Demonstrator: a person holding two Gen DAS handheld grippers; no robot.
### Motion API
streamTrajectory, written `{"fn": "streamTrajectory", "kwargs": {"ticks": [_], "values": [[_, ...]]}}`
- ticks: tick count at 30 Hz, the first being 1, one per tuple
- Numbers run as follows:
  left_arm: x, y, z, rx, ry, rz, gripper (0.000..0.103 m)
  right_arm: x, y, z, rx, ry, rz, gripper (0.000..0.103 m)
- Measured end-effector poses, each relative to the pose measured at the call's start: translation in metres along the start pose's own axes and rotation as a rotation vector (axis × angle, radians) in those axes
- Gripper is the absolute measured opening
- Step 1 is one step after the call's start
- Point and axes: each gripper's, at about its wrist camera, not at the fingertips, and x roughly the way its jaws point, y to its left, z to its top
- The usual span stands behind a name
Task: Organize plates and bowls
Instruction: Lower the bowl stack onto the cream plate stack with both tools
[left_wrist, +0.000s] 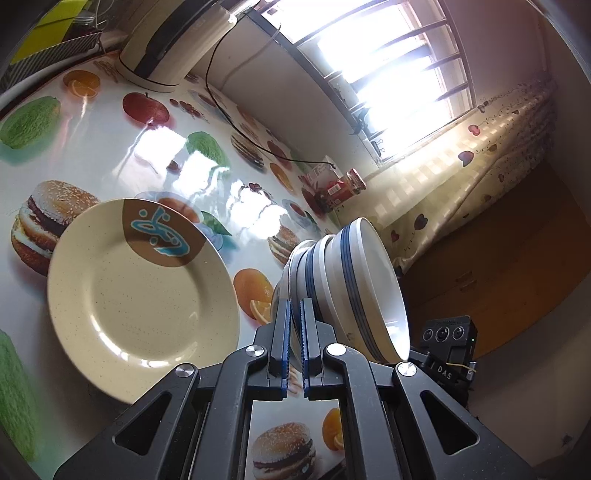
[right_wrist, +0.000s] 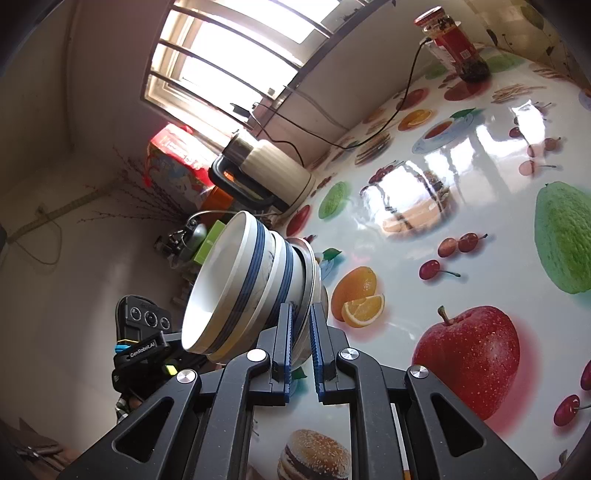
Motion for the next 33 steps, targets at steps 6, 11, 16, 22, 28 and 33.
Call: {"fn": "streamTrajectory", "kwargs": {"ticks": [6,11,16,22,28,33], "values": [[-0.013,0.012,0.005,-0.017,-0.026,0.017,0.002,0.019,0.004,0.002,-0.007,0.031,0.013,0.011],[-0.024,0.023,0.008,-0.024,-0.04,0.038,0.002,0.038,0.009,0.004,-0.01,0.062,0.022,0.011],[-0.035,0.036,0.01,-0.04,-0.057,0.053,0.002,0.056,0.014,0.004,-0.015,0.092,0.032,0.011],[-0.046,0.052,0.01,-0.063,-0.078,0.07,0.002,0.074,0.019,0.002,-0.023,0.125,0.037,0.011],[-0.054,0.063,0.011,-0.075,-0.092,0.085,0.002,0.092,0.023,0.001,-0.03,0.154,0.04,0.011],[-0.058,0.073,0.011,-0.093,-0.101,0.092,0.002,0.105,0.025,0.001,-0.034,0.174,0.039,0.011]]}}
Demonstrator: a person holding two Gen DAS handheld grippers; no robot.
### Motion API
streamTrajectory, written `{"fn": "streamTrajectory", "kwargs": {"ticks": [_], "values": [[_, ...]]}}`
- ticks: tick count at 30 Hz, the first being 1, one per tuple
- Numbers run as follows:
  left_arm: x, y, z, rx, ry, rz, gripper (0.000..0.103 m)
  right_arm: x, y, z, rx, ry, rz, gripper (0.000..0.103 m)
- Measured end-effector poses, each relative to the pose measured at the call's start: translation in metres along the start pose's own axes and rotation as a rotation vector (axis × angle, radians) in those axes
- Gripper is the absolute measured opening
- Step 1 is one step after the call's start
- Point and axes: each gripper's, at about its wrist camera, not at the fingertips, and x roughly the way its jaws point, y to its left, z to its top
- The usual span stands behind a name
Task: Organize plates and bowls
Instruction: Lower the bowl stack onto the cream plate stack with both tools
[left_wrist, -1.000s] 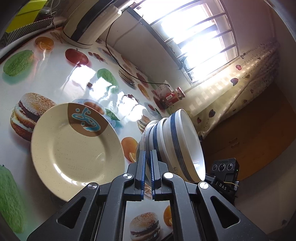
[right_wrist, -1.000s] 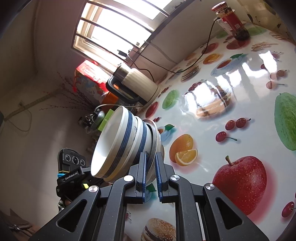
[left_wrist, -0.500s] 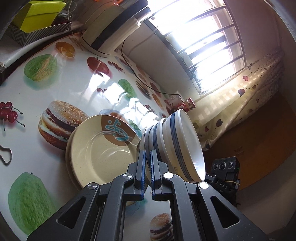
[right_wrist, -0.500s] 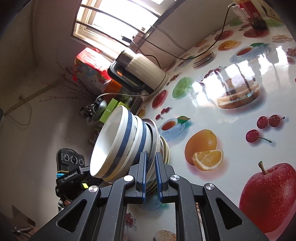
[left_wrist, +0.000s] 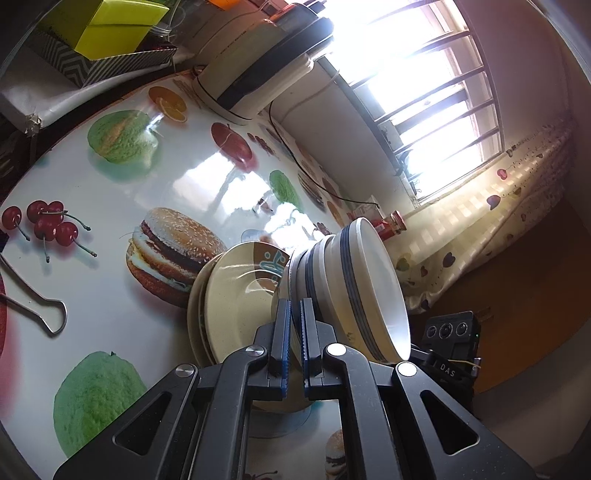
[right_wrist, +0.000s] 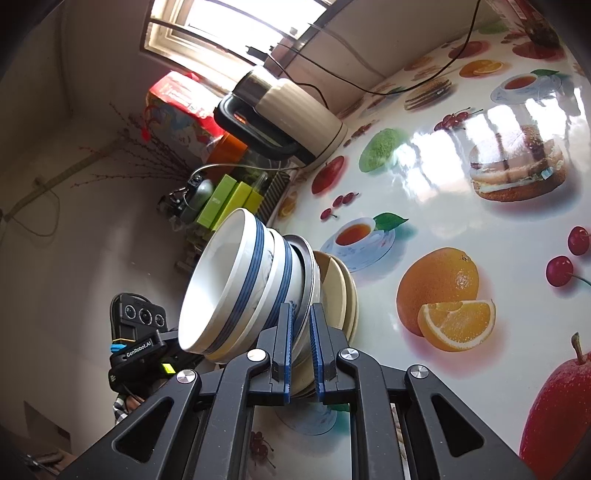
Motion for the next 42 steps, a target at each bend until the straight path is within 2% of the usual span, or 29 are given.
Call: {"fn": "streamTrajectory", "kwargs": {"ticks": [10,23,31,35,37,42], "values": [[-0.001,0.014,0.0,-0.019,0.004,0.018,0.002,0.016,0.0,0.002,0.001,0.03,-0.01,0.011],[-0.002,0.016,-0.001,-0.028,-0.006,0.022,0.003,0.019,0.003,0.004,-0.016,0.025,-0.024,0.012],[-0.003,0.006,-0.001,0.022,-0.007,0.079,0.006,0.018,0.006,0.004,-0.036,0.024,-0.047,0.013],[-0.005,0.001,-0.002,0.045,-0.007,0.12,0.006,0.013,0.012,0.004,-0.076,0.008,-0.076,0.02],[-0.005,-0.001,-0.003,0.052,-0.001,0.151,0.006,0.01,0.014,0.004,-0.085,0.002,-0.086,0.028],[-0.009,-0.009,-0.007,0.076,-0.008,0.172,0.007,0.003,0.02,0.0,-0.11,-0.016,-0.119,0.036]]}}
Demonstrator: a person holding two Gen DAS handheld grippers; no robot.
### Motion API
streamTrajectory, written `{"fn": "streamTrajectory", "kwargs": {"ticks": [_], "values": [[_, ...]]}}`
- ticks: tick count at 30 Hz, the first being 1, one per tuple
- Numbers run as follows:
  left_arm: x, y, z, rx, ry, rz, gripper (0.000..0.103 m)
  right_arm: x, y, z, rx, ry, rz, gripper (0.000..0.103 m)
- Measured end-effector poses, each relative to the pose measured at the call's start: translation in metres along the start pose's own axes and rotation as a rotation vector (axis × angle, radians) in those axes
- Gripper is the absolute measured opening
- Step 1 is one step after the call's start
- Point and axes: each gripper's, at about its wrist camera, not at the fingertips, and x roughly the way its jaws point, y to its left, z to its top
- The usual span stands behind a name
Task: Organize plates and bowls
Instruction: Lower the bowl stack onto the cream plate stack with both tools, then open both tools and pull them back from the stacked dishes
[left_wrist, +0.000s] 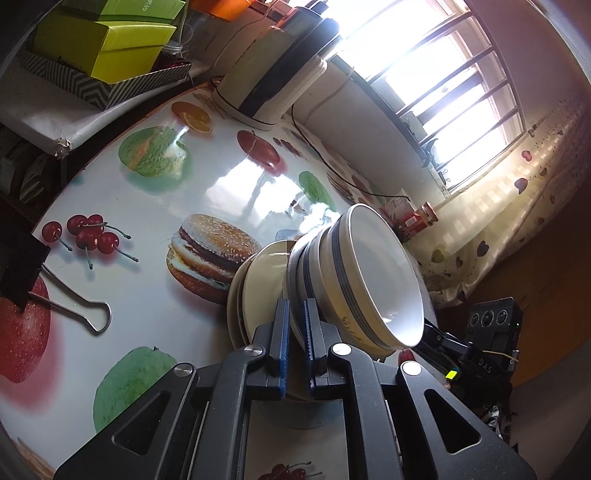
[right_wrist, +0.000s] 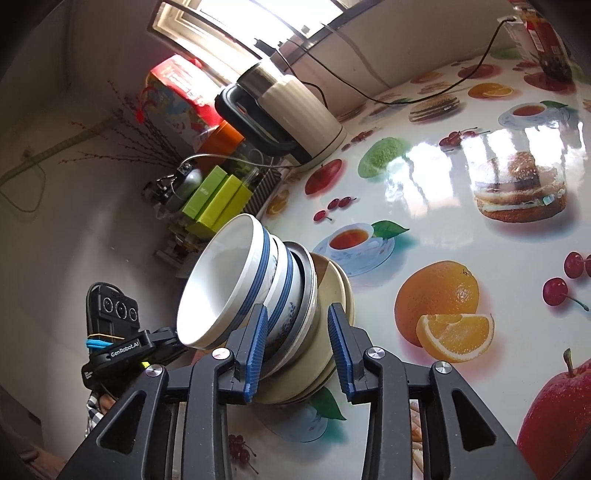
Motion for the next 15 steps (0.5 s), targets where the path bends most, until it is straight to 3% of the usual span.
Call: {"fn": "streamTrajectory", "kwargs": {"ticks": [3,6,15], "values": [[-0.006,-0.006,-0.004,0.029,-0.013,0.053,0.008,-0.004,0.008,-0.003,-0.038,-0.007,-0.029,0.039],[-0.015,-0.011,-0.009,0.048,-0.04,0.083,0.016,-0.009,0.017,-0.007,-0.075,-0.023,-0.061,0.042],[-0.029,-0.03,-0.032,0.129,-0.084,0.213,0.02,-0.02,0.04,-0.026,-0.173,-0.04,-0.179,0.047]]}}
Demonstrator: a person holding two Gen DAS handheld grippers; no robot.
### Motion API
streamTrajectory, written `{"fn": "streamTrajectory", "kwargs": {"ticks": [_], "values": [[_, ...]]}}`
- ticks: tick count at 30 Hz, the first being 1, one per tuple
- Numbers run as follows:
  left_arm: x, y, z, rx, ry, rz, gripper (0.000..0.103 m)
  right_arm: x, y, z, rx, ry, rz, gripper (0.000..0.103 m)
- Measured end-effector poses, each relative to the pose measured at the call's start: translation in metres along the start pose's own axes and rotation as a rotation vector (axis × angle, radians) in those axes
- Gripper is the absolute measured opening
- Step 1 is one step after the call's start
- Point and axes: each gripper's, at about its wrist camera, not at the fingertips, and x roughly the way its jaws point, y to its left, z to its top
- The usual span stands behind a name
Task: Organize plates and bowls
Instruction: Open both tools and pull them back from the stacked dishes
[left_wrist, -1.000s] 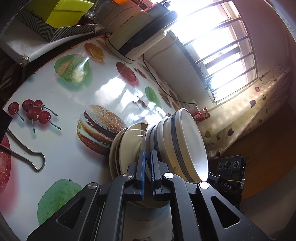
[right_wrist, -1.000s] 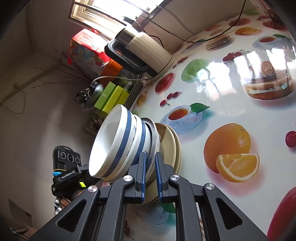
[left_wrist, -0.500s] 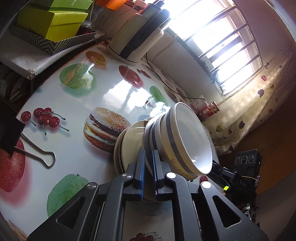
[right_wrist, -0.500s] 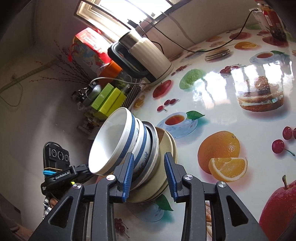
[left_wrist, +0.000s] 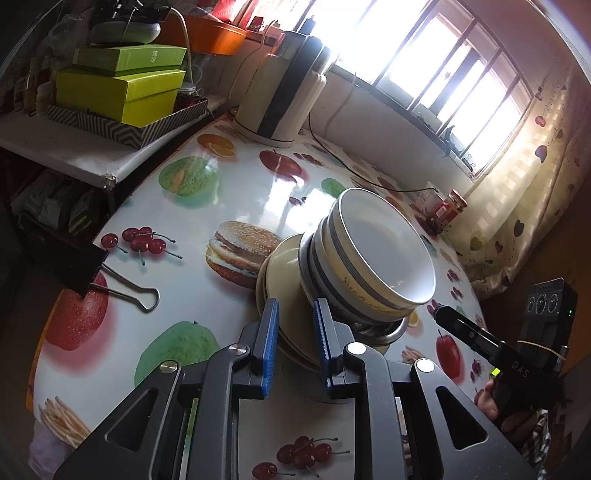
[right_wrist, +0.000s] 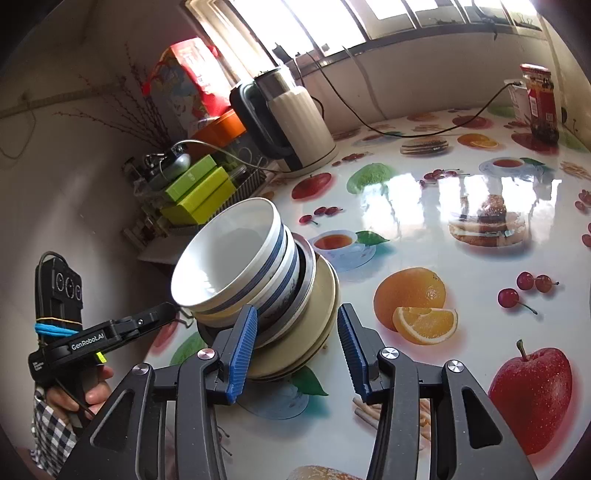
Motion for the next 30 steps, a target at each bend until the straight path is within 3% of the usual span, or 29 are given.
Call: {"fn": "streamTrajectory", "kwargs": {"ticks": [3,7,18,21,23,30], "values": [[-0.003,-0.01,-0.009,0.05,-0.008,0.044,0.024,-0.006,0.011,-0.005,-0.045,-0.019,-0.047,0.054],[-0.006,-0.022,-0.024,0.114,-0.013,0.098,0.024,-0.011,0.023,-0.012,-0.092,-0.015,-0.079,0.055],[-0.001,-0.033,-0.054,0.137,0.015,0.182,0.024,-0.009,0.039,-0.036,-0.13,0.027,-0.148,0.059],[-0.001,-0.039,-0.06,0.171,0.002,0.242,0.024,-0.008,0.042,-0.042,-0.145,0.037,-0.193,0.063],[0.0,-0.04,-0.064,0.178,0.006,0.246,0.024,-0.007,0.043,-0.046,-0.151,0.041,-0.22,0.067],[0.009,-0.046,-0.073,0.205,0.032,0.279,0.024,-0.001,0.039,-0.055,-0.137,0.075,-0.299,0.068]]}}
